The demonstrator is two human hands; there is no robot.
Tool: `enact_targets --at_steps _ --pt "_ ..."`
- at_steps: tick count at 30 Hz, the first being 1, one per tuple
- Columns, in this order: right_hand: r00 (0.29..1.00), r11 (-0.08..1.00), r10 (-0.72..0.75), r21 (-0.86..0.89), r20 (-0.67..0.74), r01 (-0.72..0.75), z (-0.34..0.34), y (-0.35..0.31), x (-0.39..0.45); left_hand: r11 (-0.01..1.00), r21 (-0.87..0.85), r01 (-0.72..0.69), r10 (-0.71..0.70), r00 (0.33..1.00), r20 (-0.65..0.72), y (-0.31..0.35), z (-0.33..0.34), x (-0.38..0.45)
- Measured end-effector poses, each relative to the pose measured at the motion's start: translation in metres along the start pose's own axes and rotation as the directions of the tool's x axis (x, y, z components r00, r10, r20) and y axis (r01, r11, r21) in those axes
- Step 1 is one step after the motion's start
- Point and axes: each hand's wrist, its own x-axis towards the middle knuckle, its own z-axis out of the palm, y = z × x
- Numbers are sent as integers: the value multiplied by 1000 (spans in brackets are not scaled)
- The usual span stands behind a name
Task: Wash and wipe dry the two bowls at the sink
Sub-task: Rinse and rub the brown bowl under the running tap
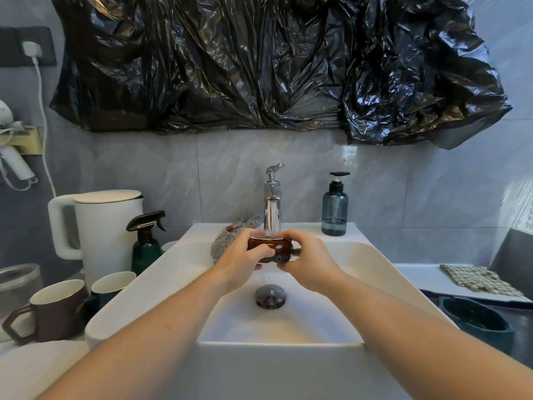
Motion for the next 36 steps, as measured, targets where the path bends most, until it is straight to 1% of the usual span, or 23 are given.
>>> enact_targets --at_steps 3,5,8,11,15,18,20,23,26,29,34,36 --pt "999 1000 -16 10 33 15 2 -1 1 1000 -10 -15 15 999 -42 -1 -1 1" --pt "998 999 -38 17 49 37 4 -1 1 999 -28 -22 19 994 -107 -1 -1 1" --pt "995 998 -53 26 83 51 6 -3 1 999 26 -21 25 983 -184 -3 -3 3" --pt "996 999 -42 -4 78 42 7 -2 1 996 92 -12 29 983 -182 -3 -2 2" --pt "999 1000 1 -13 48 0 8 3 3 997 68 -30 43 979 -200 -1 2 2" --pt "994 994 76 75 77 -82 6 6 5 997 67 -22 34 982 -183 -1 0 4" --pt "988 983 126 124 85 -136 5 6 5 989 140 -36 60 984 -170 -3 0 5" --pt "979 976 174 114 102 -186 4 5 5 957 285 -48 103 978 -181 -10 -1 7" --pt "958 965 228 93 175 -246 5 2 3 925 371 -76 169 960 -225 -9 -2 10" --pt "929 957 273 32 250 -289 7 1 3 885 452 -108 240 939 -245 -7 -3 8" --pt "944 961 278 -47 180 -274 8 3 5 859 489 -150 313 910 -271 -10 -5 10" --pt "961 971 238 -47 138 -234 7 4 4 841 512 -175 347 900 -263 -9 -4 10"
